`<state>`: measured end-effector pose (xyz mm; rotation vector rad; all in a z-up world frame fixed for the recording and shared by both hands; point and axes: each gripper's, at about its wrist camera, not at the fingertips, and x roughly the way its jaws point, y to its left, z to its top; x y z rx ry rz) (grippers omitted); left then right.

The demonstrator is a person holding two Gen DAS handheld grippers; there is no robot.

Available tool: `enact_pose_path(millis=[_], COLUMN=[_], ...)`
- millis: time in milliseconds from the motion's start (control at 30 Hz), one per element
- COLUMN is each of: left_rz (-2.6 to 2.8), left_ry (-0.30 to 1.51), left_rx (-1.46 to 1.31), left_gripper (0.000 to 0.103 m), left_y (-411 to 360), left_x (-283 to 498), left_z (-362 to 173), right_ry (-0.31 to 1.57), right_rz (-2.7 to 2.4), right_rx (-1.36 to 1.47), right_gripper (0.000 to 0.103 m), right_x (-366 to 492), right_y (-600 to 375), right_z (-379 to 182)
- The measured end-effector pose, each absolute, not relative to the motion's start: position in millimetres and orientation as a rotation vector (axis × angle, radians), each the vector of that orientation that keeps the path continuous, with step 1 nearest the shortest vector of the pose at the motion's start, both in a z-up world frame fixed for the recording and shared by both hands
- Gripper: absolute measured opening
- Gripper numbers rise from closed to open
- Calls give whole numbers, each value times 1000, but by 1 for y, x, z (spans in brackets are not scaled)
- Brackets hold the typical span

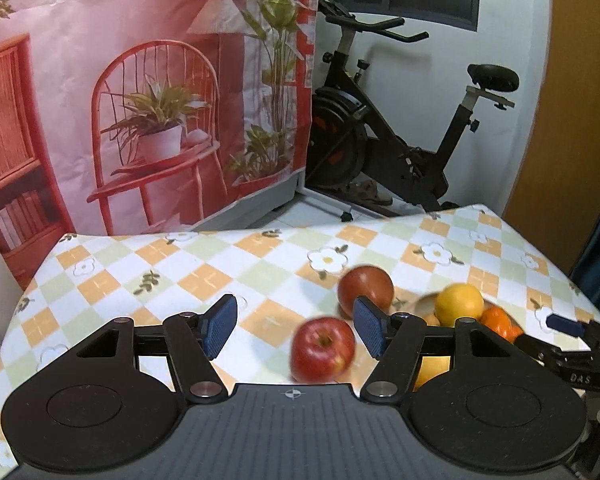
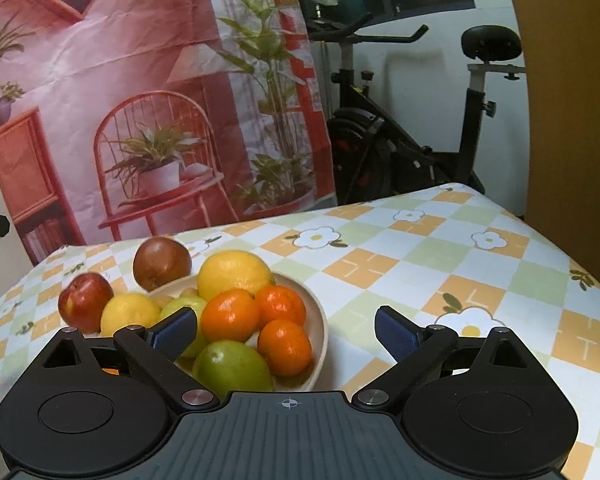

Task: Organize fruits
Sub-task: 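Withdraw both grippers and move them toward two red apples on the table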

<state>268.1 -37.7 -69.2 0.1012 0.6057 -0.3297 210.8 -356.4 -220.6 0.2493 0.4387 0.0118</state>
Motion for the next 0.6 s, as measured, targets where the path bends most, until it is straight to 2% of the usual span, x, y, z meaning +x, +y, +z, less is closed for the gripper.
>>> enact_pose_path(millis=[233,400,467,533,600], left_rz=[-390,-451,-454,-454,-464], left_ry=[605,644,682,719,737], left_rx=[138,138,108,64,27], left_gripper=[67,67,65,55,54], left_y=[-32,-34,-32,-30,-26], left_x=[293,311,323,333,340], left_z=[-54,-68,-78,-90,-99], right_ry=[402,409,417,432,448], right_rz=[46,131,172,214,251], right_rx=[240,201,178,147,114], right_gripper=[94,94,94,94,94], right_x=[222,243,253,263,273], right_y=[-331,-293,-275,-257,-240], right_z=[-188,-169,-165,-163,-162])
